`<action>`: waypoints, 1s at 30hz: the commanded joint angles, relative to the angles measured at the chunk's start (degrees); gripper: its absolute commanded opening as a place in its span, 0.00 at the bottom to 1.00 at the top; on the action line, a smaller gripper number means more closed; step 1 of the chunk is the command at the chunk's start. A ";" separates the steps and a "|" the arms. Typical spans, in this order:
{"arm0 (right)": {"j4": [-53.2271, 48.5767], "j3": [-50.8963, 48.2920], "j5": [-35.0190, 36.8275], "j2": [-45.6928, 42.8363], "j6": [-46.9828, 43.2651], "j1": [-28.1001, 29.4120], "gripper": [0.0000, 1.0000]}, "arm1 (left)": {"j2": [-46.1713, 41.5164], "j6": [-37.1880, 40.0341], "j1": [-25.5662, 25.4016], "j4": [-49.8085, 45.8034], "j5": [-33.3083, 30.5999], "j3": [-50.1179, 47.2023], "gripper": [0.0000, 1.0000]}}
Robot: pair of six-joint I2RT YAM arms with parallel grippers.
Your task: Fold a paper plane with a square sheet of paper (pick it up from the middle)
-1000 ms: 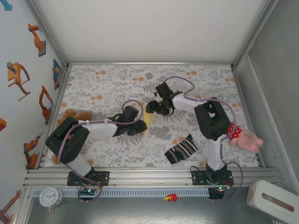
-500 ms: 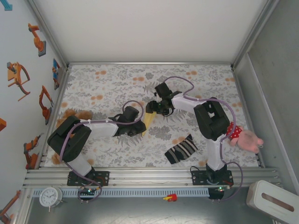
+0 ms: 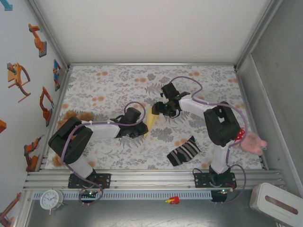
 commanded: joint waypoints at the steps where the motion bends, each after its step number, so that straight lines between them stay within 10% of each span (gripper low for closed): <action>1: 1.68 -3.40 0.07 -7.76 -1.62 -0.33 0.68 | 3.22 0.81 -0.26 -3.14 0.11 0.06 0.22; 14: 12.18 -5.54 -15.71 -2.15 -0.14 3.10 0.22 | 3.79 1.25 -0.25 -3.95 0.14 0.41 0.22; 30: 10.36 -1.87 -14.56 4.35 -0.22 3.46 0.14 | 4.53 1.23 -0.42 -4.08 0.81 0.85 0.21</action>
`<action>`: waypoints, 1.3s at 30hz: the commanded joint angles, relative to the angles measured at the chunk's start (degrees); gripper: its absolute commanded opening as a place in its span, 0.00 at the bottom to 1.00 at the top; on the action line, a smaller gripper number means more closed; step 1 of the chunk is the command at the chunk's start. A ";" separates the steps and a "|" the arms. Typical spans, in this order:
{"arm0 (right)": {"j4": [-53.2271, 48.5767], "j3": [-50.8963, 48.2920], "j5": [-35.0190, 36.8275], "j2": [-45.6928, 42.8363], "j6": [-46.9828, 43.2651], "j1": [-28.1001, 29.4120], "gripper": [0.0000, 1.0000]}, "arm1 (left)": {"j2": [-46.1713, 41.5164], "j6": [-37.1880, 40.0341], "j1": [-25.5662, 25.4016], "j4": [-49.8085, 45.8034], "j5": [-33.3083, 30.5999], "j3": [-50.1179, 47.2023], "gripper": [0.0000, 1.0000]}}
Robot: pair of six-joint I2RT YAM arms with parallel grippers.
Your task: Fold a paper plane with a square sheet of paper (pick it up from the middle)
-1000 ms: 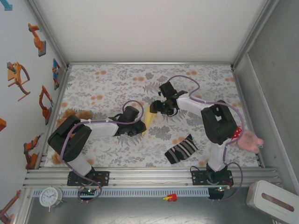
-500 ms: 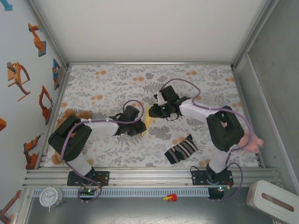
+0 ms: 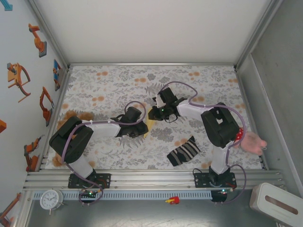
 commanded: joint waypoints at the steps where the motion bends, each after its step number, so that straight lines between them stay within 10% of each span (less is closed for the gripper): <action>1: -1.11 2.06 0.74 2.05 0.00 0.29 0.13 | 3.88 0.97 -0.43 -2.51 0.61 -0.26 0.21; 29: -5.66 4.25 4.35 7.90 -0.56 0.24 0.12 | 3.66 1.04 -0.49 -2.48 1.11 -0.31 0.18; 39: -9.87 4.00 8.37 8.52 -0.38 0.24 0.10 | -9.48 5.09 0.76 -7.90 -4.77 4.48 0.24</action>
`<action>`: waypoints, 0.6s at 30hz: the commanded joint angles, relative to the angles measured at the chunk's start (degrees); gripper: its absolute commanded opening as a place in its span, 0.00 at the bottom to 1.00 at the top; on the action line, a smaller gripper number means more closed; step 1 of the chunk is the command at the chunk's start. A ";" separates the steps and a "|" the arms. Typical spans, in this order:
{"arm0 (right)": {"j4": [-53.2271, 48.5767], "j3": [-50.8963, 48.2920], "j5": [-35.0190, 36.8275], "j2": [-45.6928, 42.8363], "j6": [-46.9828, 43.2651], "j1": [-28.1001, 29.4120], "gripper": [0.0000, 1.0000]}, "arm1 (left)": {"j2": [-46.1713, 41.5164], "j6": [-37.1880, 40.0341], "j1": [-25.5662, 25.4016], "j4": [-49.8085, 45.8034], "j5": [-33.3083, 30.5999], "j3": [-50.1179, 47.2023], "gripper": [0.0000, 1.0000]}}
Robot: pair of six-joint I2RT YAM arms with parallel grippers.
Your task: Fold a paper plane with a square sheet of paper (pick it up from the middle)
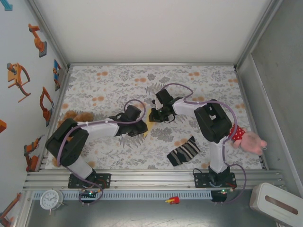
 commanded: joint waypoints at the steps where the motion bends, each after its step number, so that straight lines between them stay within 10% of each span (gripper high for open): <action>1: -4.82 -0.24 4.66 2.03 -0.02 0.09 0.10 | -5.32 3.17 1.01 -1.56 -2.06 2.65 0.24; 18: -4.35 0.03 4.09 2.98 1.30 0.09 0.07 | 7.11 2.81 1.78 4.98 8.55 5.35 0.04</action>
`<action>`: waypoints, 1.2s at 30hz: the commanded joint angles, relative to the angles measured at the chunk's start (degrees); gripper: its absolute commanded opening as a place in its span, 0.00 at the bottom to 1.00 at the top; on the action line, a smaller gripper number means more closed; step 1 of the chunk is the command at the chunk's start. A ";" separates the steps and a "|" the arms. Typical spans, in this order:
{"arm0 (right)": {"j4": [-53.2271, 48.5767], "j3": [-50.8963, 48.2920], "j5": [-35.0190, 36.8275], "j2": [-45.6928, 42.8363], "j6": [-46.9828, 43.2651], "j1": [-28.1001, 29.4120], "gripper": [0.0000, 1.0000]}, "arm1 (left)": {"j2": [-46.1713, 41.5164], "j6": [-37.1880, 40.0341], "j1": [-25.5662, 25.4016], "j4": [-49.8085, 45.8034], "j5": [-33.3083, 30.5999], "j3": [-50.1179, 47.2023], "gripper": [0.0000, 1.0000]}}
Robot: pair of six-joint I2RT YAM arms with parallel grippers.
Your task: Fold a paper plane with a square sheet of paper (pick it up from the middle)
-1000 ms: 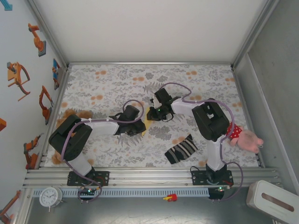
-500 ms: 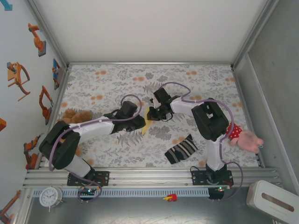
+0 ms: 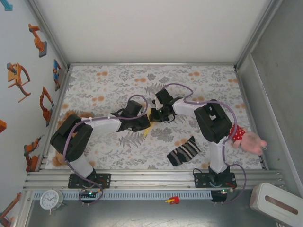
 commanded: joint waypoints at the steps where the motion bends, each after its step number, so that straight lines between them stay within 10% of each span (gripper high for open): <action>1: -4.24 -0.03 3.85 2.96 0.36 0.02 0.07 | 1.46 0.59 0.29 0.22 2.10 1.58 0.04; 36: -5.44 -0.39 5.25 4.71 2.36 -0.11 0.05 | -1.25 -2.22 -3.10 -7.38 1.35 -4.84 0.04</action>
